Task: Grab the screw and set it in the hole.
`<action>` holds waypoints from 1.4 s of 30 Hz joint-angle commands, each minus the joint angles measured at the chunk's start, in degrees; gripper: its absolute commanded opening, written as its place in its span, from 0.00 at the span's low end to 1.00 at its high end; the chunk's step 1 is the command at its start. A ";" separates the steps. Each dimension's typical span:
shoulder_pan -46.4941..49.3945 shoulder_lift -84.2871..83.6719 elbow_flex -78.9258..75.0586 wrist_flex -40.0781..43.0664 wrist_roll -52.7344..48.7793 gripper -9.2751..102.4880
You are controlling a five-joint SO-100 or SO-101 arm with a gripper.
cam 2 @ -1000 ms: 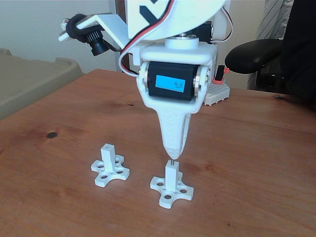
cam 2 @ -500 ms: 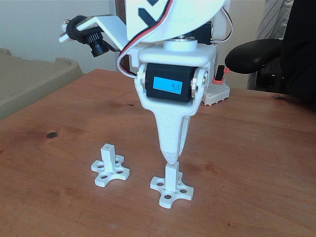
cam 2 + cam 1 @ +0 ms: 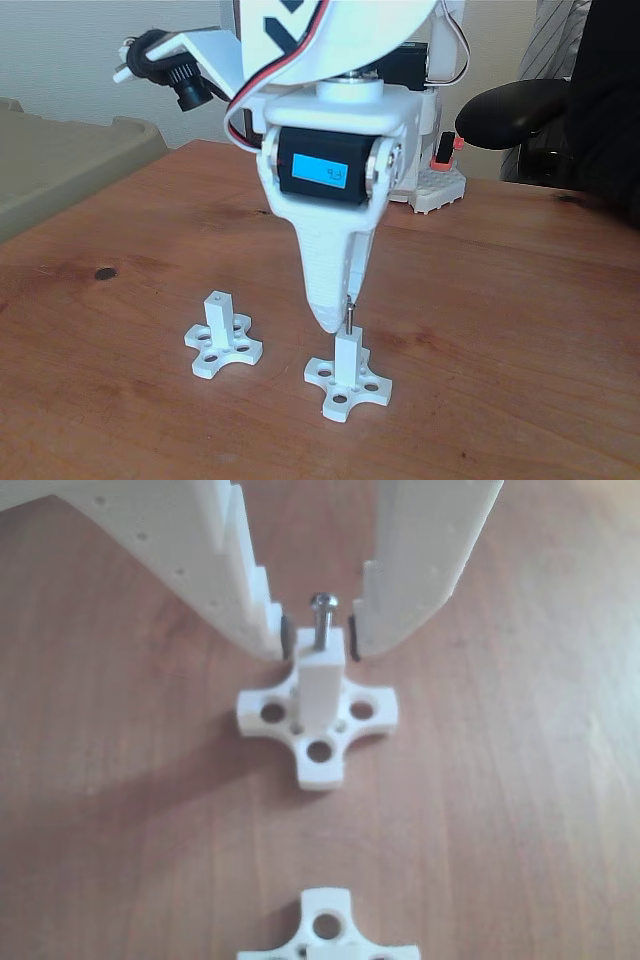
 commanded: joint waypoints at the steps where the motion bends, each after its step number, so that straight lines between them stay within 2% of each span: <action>1: 0.97 2.46 -4.92 0.18 -0.88 0.15; 7: 2.81 5.36 -4.75 0.70 -1.76 0.14; 8: 4.31 10.37 -3.08 1.23 -3.43 0.07; 9: 5.10 12.66 -1.49 0.79 -4.13 0.05; 17: 7.38 24.43 10.46 -0.35 -5.27 0.04; 32: 8.53 57.39 50.27 -10.02 -4.92 0.04; 42: 8.61 81.12 65.92 -5.54 -2.72 0.04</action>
